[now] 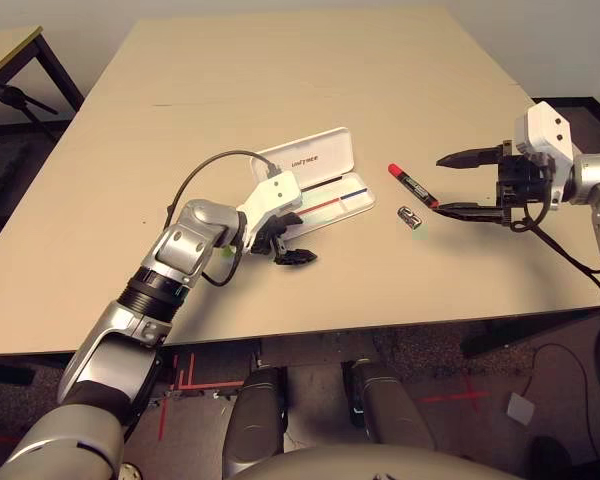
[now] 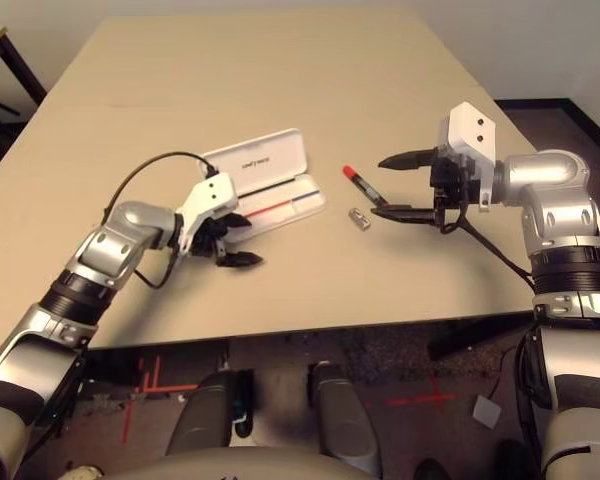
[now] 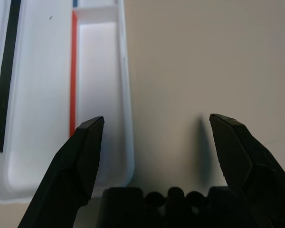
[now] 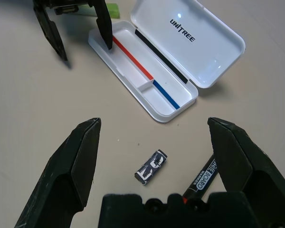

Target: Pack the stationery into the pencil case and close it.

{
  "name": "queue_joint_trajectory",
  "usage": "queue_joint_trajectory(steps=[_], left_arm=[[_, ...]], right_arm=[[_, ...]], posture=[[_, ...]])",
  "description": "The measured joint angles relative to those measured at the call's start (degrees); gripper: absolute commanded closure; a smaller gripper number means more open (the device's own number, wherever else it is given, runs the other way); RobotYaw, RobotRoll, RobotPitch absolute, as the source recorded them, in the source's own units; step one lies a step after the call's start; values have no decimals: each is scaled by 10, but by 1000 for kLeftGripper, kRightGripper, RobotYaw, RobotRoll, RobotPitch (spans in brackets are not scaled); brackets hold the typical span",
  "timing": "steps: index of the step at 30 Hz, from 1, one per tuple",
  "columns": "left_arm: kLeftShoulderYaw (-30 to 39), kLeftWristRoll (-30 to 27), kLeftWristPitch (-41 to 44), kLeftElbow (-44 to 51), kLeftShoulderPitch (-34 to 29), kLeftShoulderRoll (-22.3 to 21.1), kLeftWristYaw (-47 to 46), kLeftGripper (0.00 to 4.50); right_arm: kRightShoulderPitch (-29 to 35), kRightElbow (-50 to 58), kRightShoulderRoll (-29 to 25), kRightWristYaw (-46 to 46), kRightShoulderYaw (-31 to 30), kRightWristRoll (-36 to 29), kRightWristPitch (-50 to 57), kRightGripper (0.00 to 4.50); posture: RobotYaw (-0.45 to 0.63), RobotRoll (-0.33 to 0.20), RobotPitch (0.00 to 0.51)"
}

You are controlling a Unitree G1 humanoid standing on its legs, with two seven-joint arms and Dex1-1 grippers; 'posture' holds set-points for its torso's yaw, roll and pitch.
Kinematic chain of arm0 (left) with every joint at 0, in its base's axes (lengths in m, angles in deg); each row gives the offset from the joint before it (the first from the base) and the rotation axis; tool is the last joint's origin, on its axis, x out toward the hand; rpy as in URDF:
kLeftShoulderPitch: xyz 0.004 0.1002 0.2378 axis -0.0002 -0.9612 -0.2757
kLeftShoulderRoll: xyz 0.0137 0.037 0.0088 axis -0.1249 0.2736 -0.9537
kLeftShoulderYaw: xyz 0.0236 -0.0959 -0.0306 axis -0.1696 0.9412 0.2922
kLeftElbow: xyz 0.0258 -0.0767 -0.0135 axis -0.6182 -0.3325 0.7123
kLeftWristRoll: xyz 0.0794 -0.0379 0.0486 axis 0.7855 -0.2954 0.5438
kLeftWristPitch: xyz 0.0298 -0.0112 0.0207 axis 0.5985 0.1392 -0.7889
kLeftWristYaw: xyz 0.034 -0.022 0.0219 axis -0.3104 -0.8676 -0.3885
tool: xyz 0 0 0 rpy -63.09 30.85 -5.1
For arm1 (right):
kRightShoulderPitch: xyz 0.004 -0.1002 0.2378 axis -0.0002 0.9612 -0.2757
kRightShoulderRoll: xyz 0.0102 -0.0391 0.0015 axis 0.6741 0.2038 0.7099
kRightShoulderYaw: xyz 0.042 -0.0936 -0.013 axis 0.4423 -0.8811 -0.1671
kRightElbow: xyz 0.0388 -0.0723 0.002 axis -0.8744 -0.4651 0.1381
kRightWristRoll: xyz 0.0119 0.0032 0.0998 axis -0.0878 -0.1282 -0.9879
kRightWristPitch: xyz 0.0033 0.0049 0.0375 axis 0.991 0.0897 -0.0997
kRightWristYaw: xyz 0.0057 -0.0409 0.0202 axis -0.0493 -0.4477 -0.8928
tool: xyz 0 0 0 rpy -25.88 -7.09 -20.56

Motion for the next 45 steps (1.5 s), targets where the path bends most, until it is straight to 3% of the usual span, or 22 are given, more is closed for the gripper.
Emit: queue_joint_trajectory(steps=[2,5,14,33,45], left_arm=[[-6,8,-5,-8,3,0,0,185],[-8,19,-6,-15,9,0,0,939],[-10,31,-8,-16,15,-1,0,4458],[-5,26,-61,-11,10,-6,37,4458],[-5,21,-167,47,-22,-50,105,4458]], right_arm=[[0,2,0,1,0,-1,0,0],[0,9,-1,2,0,-4,0,0],[2,12,-8,8,1,-6,0,0],[2,6,-12,11,1,-5,-8,0],[3,-15,-25,12,2,-5,-13,0]], posture=[[-89,0,125],[-93,0,123],[-94,0,122],[-90,0,117],[-89,0,108]])
